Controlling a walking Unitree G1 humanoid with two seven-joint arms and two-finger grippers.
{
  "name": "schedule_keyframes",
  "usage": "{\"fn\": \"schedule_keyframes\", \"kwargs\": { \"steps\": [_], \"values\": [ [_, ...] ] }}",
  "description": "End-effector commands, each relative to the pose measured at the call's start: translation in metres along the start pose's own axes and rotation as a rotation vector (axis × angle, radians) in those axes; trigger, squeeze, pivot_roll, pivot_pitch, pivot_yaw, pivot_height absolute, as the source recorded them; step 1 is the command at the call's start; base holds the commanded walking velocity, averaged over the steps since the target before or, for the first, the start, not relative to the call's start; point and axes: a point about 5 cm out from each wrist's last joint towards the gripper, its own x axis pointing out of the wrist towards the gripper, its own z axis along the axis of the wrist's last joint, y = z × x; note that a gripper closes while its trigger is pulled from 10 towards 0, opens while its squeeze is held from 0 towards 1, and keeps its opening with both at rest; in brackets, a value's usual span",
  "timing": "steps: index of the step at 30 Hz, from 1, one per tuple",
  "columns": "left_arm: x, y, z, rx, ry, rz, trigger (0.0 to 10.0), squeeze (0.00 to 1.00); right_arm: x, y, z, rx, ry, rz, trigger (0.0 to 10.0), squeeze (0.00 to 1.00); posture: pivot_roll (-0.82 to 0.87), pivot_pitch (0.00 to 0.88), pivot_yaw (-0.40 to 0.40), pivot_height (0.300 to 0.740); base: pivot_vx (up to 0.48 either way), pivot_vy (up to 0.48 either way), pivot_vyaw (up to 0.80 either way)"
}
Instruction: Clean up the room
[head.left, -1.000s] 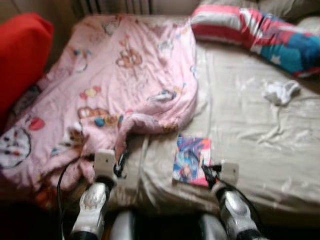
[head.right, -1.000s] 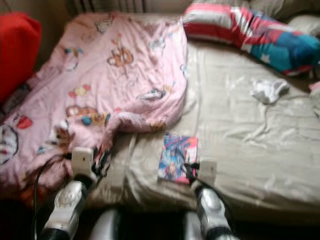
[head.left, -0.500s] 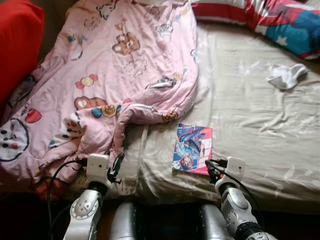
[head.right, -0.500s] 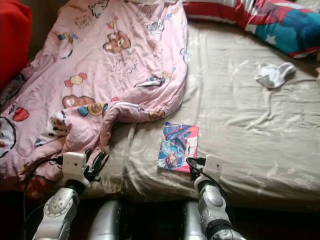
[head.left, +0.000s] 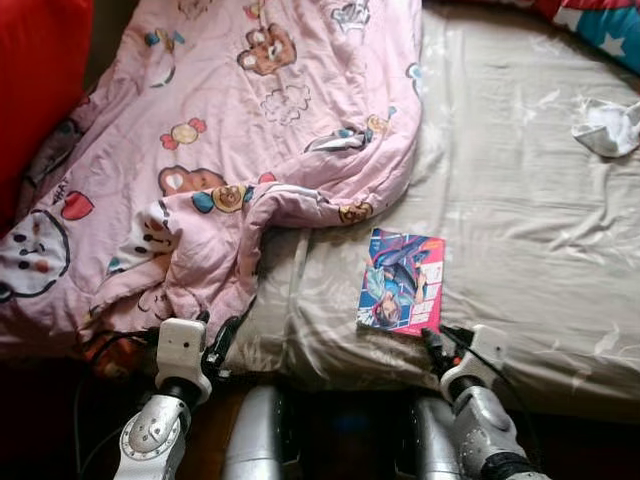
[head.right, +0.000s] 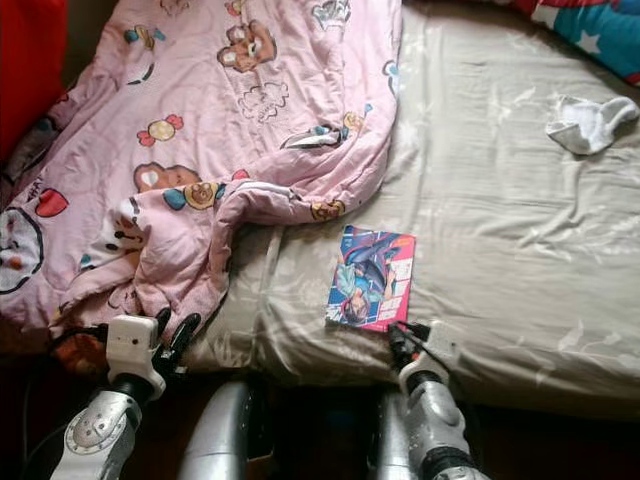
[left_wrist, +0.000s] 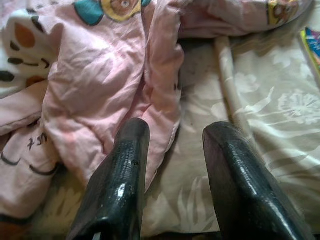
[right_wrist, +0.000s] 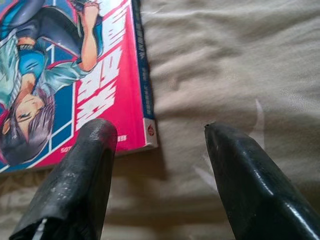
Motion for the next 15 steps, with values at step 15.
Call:
{"fn": "schedule_keyframes", "kwargs": {
  "steps": [15],
  "values": [
    [-0.026,0.009,-0.005,0.026,0.087,0.019,10.0,0.00,0.005,0.020,0.011,0.064,-0.080,0.088,10.0,0.00,0.14,0.433,0.110,0.634,0.000,0.000,0.00]
  ]
}}
